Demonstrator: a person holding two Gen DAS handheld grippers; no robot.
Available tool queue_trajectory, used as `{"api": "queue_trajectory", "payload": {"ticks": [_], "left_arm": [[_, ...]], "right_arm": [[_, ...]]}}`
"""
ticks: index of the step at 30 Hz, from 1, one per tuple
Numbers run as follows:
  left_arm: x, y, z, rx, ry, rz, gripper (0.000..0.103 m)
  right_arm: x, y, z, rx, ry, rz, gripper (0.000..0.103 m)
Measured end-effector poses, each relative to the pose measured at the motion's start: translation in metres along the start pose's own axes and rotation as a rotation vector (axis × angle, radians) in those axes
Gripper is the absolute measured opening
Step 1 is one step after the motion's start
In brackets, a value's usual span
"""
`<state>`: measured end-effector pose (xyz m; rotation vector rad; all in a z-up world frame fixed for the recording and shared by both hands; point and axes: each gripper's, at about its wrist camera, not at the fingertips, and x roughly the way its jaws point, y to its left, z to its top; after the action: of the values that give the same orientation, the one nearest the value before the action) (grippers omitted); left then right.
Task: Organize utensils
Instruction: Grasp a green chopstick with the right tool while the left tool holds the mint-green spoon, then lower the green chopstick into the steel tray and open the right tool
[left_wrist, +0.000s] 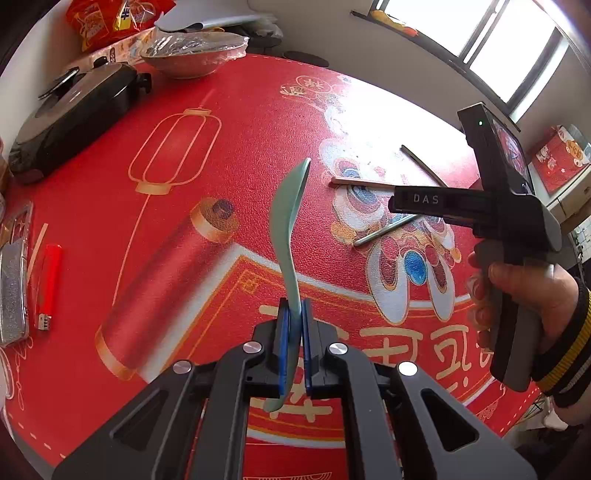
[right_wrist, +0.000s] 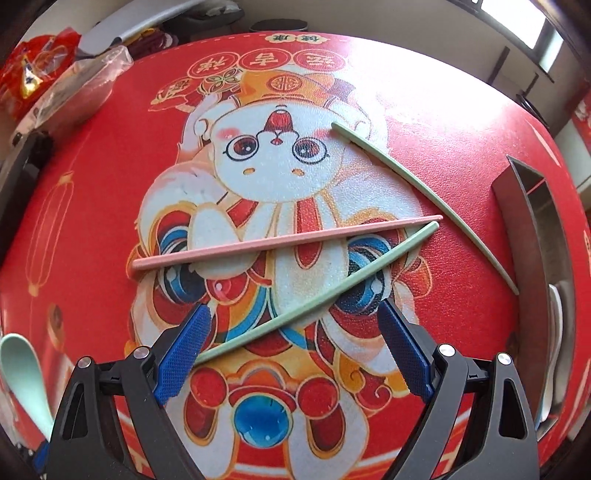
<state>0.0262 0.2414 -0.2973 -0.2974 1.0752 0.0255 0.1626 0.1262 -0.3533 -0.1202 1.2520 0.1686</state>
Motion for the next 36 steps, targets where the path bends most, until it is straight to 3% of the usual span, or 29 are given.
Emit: {"api": "queue_trajectory", "payload": {"ticks": [6, 11, 14, 19, 24, 28, 36], "left_arm": [[0.002, 0.001, 0.000, -0.021, 0.001, -0.019, 0.006], [0.006, -0.005, 0.000, -0.030, 0.007, -0.038, 0.006], [0.010, -0.009, 0.000, -0.023, 0.013, -0.046, 0.006], [0.009, -0.016, -0.003, -0.015, 0.017, -0.050, 0.006], [0.011, -0.017, -0.002, -0.031, 0.020, -0.056, 0.006], [0.012, -0.024, -0.002, -0.027, 0.020, -0.068, 0.006], [0.019, -0.043, -0.001, -0.021, 0.038, -0.103, 0.006]], "right_arm": [[0.003, -0.010, -0.015, -0.037, 0.031, 0.035, 0.085], [-0.008, -0.033, -0.021, -0.050, 0.020, 0.066, 0.032], [-0.009, -0.050, -0.018, -0.012, 0.031, 0.104, 0.015], [-0.007, -0.072, -0.015, 0.044, 0.022, 0.129, 0.007], [-0.007, -0.074, -0.018, 0.044, 0.017, 0.144, 0.006], [-0.014, -0.088, -0.033, 0.098, 0.023, 0.225, 0.006], [-0.059, -0.131, -0.060, 0.170, -0.058, 0.369, 0.007]]}}
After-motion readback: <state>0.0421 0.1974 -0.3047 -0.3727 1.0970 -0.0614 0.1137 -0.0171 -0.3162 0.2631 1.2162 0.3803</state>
